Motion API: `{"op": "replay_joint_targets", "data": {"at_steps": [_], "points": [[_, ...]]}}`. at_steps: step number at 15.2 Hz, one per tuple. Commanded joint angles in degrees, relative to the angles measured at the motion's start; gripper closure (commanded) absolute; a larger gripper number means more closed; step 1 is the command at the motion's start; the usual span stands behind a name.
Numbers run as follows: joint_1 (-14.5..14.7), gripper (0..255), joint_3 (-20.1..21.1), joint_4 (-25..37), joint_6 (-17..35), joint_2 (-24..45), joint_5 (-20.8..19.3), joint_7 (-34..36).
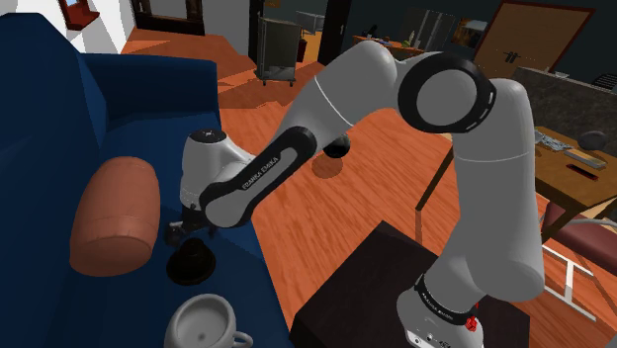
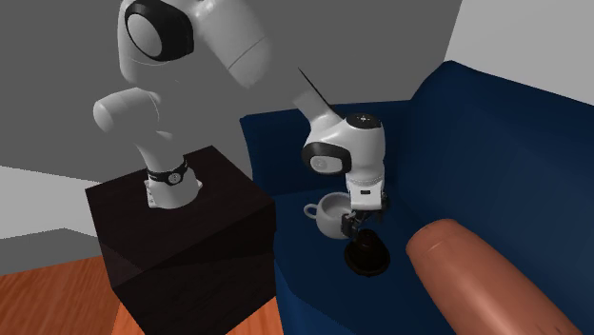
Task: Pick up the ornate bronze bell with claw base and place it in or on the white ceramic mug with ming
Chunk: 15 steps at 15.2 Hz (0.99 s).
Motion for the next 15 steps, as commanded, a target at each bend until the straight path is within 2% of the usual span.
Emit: {"op": "replay_joint_targets", "data": {"at_steps": [1, 5, 13, 14, 15], "points": [[0.5, 0, -0.4, 0.9, 0.6, 1.6, -0.4, 0.3], [1.5, 0, -1.4, 2.4, 2.5, 4.9, -1.3, 0.9], [1.5, 0, -1.4, 2.4, 2.5, 4.8, -1.3, 0.9], [1.5, 255, -1.4, 2.4, 2.5, 4.8, -1.3, 0.9], [1.5, 255, -1.4, 2.4, 2.5, 4.8, -1.3, 0.9]]}}
